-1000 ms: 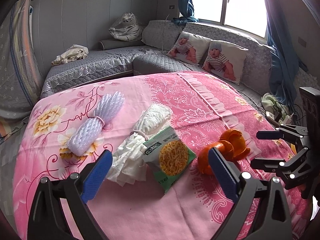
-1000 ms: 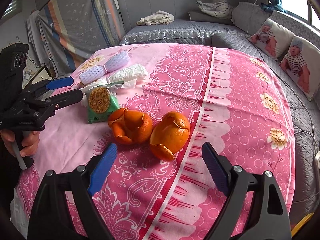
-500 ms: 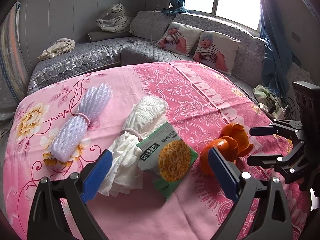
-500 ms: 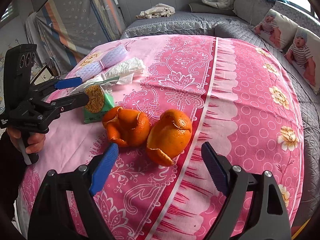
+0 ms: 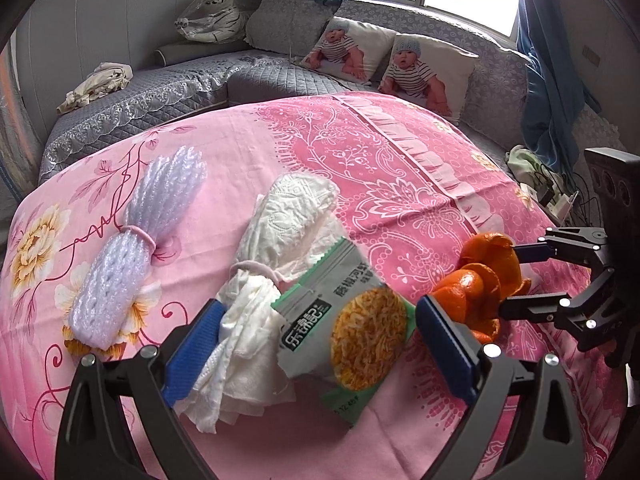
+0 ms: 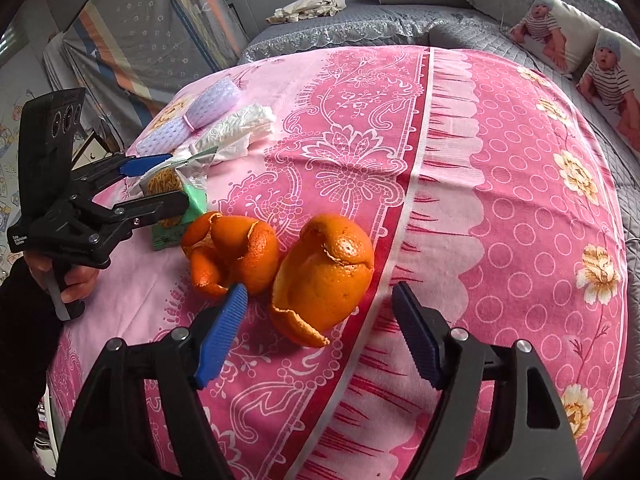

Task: Collect trash
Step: 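Grasp the white tissue and green snack packet with the left tool while the right tool grasps the orange peel, then lift the tissue, packet and peel and carry both tools over the yellow bin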

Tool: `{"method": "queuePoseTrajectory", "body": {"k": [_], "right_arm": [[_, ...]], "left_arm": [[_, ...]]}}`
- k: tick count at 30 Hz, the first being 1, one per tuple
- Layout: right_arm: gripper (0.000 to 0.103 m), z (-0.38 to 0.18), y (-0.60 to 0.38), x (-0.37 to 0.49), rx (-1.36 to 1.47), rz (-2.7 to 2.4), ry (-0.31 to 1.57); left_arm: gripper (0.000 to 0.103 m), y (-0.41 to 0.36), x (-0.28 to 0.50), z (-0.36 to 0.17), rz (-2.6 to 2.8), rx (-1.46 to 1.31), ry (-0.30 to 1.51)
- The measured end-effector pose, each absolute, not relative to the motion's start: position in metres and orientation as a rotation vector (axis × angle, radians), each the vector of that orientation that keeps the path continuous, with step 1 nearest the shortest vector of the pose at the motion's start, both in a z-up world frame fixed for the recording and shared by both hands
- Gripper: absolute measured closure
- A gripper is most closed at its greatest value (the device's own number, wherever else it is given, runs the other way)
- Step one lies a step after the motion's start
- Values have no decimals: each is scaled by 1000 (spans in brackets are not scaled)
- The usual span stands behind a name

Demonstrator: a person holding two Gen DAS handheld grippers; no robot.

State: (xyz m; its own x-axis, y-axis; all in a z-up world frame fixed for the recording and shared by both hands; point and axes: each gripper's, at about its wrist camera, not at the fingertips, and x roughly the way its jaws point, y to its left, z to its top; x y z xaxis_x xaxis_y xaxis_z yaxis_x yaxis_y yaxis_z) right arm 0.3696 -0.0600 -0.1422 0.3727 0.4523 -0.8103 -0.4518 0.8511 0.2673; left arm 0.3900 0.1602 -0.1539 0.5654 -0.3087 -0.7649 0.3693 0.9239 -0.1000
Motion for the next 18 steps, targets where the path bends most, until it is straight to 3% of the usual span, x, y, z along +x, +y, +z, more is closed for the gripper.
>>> {"method": "queuePoseTrajectory", "body": {"k": [3, 5, 7, 8, 10, 12, 18], "right_arm": [[38, -143, -58, 372, -6, 580, 1041], [45, -144, -58, 372, -6, 573, 1042], [50, -145, -59, 371, -13, 569, 1040], [56, -144, -60, 372, -7, 576, 1042], [59, -144, -61, 372, 2, 578, 1043], [63, -143, -62, 372, 7, 578, 1039], [70, -140, -62, 369, -7, 573, 1023]], "left_arm": [[13, 151, 397, -161, -397, 123, 913], [32, 146, 399, -163, -371, 162, 915], [43, 146, 400, -164, -364, 160, 918], [60, 148, 400, -163, -353, 156, 917], [74, 153, 402, -160, -335, 137, 911], [83, 159, 405, -158, -319, 100, 917], [90, 159, 403, -152, -284, 84, 883]]}}
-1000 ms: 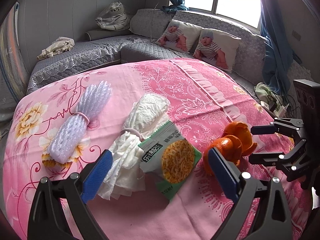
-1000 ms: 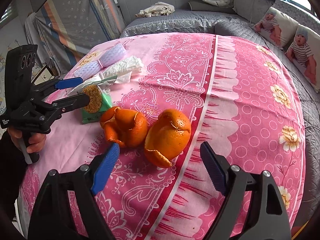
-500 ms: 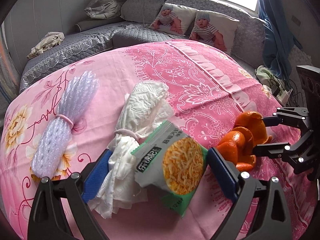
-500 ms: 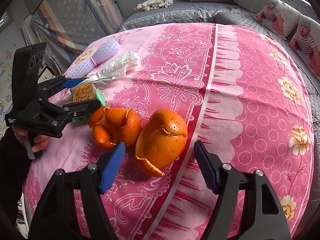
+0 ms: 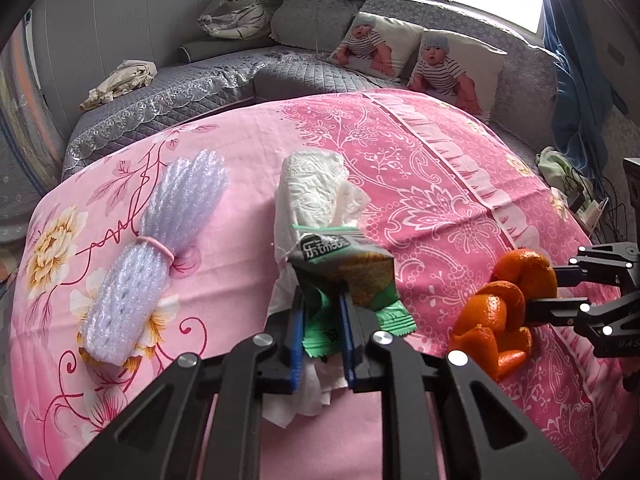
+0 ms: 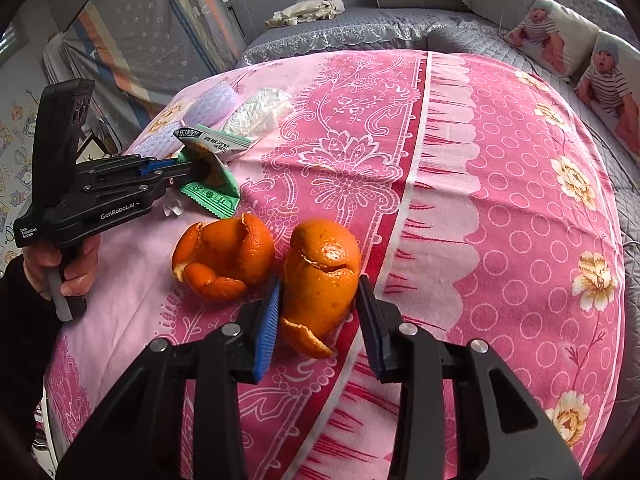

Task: Collect trash
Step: 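Lift the tissue, packet and peel and carry both tools over the yellow bin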

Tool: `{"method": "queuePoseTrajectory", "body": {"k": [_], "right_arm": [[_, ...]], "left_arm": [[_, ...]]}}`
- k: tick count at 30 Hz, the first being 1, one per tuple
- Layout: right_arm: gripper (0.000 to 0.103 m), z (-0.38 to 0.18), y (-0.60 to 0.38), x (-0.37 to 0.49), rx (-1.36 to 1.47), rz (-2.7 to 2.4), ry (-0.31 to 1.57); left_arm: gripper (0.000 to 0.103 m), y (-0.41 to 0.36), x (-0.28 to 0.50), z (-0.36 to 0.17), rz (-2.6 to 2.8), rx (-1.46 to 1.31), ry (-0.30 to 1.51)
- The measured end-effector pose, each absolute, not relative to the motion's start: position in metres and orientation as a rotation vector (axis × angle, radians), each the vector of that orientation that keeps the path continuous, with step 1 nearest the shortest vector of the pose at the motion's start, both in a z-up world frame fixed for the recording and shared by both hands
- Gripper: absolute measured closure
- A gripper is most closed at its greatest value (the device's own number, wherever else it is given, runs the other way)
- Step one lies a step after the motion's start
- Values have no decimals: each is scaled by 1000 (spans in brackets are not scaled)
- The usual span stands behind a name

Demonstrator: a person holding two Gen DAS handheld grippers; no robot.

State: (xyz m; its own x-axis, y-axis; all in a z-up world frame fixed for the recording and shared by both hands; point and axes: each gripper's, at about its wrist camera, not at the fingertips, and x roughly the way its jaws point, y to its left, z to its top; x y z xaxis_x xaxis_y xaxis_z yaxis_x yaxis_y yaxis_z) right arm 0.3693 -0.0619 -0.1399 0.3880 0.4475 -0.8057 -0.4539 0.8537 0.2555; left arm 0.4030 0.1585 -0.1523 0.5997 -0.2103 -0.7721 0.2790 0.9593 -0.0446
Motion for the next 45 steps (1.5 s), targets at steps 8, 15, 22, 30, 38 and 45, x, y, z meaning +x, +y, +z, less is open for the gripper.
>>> {"method": "queuePoseTrajectory", "body": {"k": [8, 15, 22, 30, 38, 45], "right_arm": [[72, -129, -67, 361, -6, 566, 996], [72, -113, -73, 348, 2, 563, 964], [72, -98, -79, 331, -9, 557, 935], [72, -78, -91, 310, -5, 545, 894], [72, -65, -105, 284, 5, 537, 864], [72, -62, -119, 267, 19, 519, 854]], "left_arm": [[95, 162, 390, -134, -277, 58, 839], [95, 167, 369, -117, -283, 36, 802], [95, 171, 348, -98, -288, 6, 762], [95, 170, 318, -78, -287, 4, 724], [95, 166, 283, -66, -293, -10, 692], [95, 154, 260, -59, -311, -7, 682]]}}
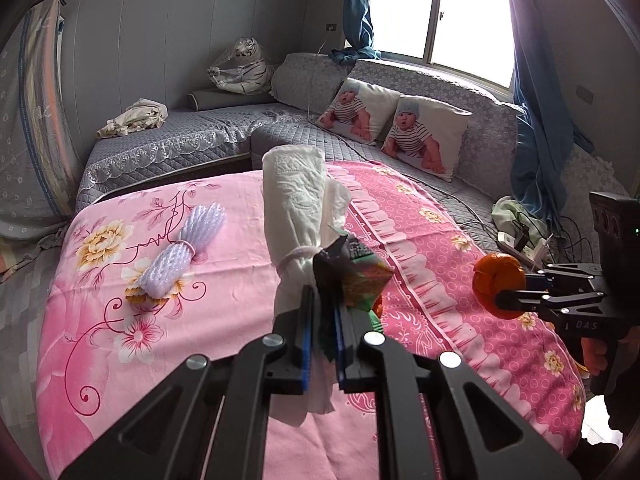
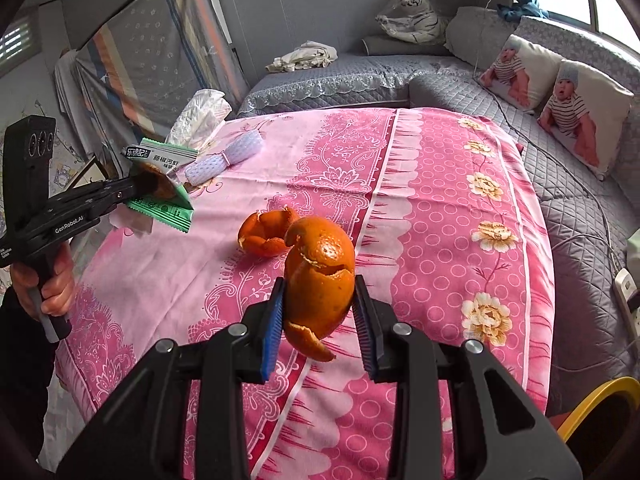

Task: Collect trash
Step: 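Lift the tissue, packet and peel and carry both tools over the yellow bin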

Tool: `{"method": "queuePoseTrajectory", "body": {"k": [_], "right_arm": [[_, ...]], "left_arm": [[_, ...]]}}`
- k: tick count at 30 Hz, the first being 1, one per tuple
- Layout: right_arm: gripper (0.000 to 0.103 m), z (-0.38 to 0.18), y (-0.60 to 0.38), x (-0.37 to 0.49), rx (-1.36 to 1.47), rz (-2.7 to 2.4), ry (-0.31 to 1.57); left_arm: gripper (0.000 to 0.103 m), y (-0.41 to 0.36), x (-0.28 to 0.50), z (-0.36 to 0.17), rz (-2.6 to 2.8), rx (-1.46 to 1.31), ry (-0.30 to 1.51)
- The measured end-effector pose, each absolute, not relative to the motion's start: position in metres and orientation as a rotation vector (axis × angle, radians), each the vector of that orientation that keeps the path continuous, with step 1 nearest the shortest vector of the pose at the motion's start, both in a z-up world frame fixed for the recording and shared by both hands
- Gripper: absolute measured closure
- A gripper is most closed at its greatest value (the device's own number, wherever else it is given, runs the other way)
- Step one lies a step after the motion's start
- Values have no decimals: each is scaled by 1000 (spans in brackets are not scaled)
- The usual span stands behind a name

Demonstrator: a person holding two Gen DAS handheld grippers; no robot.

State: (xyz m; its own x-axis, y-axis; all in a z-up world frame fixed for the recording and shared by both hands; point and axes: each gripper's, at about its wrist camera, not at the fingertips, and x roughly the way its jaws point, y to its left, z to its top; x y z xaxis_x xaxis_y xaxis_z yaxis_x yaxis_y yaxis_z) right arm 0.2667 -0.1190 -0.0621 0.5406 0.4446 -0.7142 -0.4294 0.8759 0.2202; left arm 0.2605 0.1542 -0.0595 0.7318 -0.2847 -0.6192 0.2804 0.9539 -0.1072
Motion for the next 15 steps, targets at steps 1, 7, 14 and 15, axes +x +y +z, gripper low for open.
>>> {"method": "queuePoseTrajectory", "body": {"k": [1, 7, 14, 15], "right_arm": [[72, -62, -122, 265, 22, 516, 854], [72, -61, -139, 255, 40, 482, 848], [72, -59, -164, 245, 60, 439, 836], [72, -59, -169, 244, 65, 432, 834]], "left_arm": [[95, 152, 258, -59, -318, -6, 681], [95, 134, 249, -57, -345, 4, 669], [95, 107, 244, -56, -391, 12, 662], [95, 103, 244, -56, -402, 11, 663]]}}
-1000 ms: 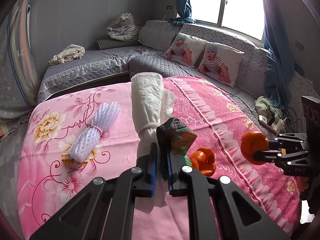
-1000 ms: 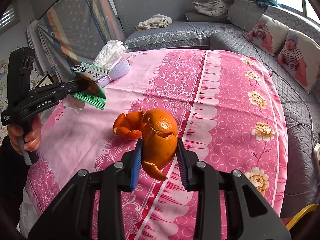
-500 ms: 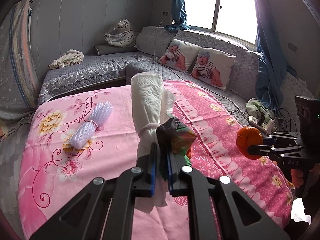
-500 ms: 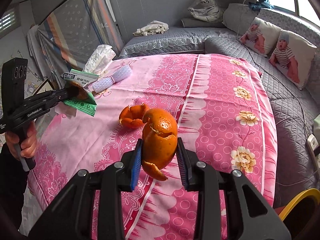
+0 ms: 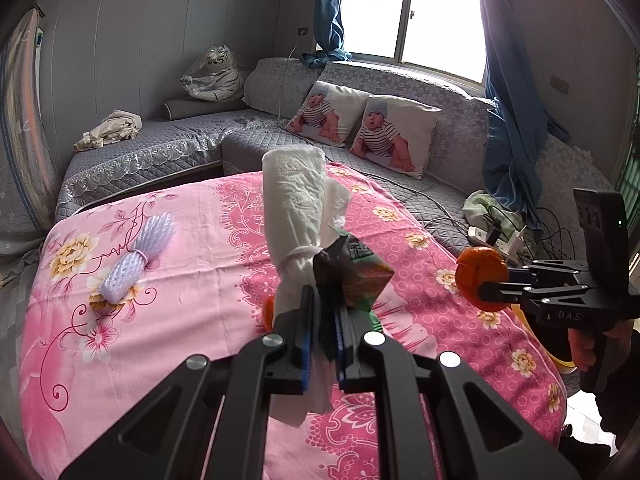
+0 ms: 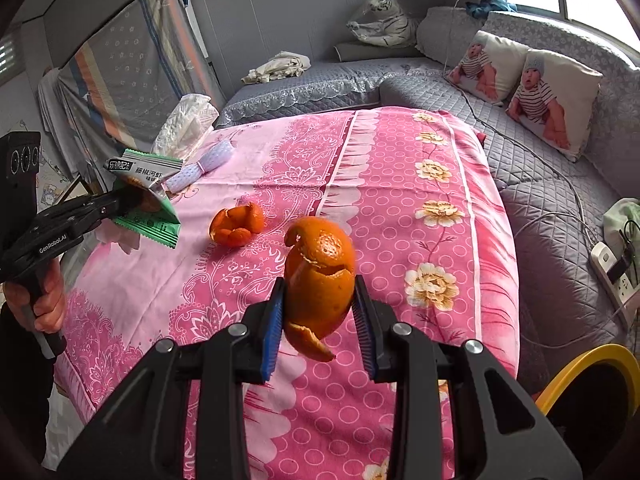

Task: Collect trash
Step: 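Lift the tissue, packet and peel and carry both tools over the yellow bin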

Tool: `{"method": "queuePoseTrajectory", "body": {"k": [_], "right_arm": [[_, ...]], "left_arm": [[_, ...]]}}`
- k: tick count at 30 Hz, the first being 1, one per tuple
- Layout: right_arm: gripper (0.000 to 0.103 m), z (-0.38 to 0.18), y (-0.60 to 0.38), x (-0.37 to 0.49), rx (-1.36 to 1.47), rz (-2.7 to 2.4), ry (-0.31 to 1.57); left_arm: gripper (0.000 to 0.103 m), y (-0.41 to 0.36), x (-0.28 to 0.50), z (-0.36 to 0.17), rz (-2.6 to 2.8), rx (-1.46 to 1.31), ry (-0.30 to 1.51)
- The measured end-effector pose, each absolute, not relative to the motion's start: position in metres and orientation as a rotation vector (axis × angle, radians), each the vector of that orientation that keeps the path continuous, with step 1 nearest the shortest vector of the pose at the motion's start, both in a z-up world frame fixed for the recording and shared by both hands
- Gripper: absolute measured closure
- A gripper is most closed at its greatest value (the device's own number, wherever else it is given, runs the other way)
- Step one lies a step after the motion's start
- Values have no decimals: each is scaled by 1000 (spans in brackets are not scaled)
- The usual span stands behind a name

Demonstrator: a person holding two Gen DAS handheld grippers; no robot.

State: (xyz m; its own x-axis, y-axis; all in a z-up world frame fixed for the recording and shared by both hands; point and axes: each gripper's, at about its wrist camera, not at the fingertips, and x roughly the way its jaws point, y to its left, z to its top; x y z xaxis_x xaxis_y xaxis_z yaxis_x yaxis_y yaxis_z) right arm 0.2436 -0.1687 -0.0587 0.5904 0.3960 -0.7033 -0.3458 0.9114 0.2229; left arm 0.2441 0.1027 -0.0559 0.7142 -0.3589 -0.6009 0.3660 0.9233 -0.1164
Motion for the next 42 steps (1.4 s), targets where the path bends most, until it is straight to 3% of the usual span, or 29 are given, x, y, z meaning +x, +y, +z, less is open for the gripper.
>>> {"method": "queuePoseTrajectory", "body": {"k": [42], "right_arm": [[72, -74, -407, 164, 249, -32, 726]], "left_arm": [[95, -161, 229, -54, -753, 161, 642]]}}
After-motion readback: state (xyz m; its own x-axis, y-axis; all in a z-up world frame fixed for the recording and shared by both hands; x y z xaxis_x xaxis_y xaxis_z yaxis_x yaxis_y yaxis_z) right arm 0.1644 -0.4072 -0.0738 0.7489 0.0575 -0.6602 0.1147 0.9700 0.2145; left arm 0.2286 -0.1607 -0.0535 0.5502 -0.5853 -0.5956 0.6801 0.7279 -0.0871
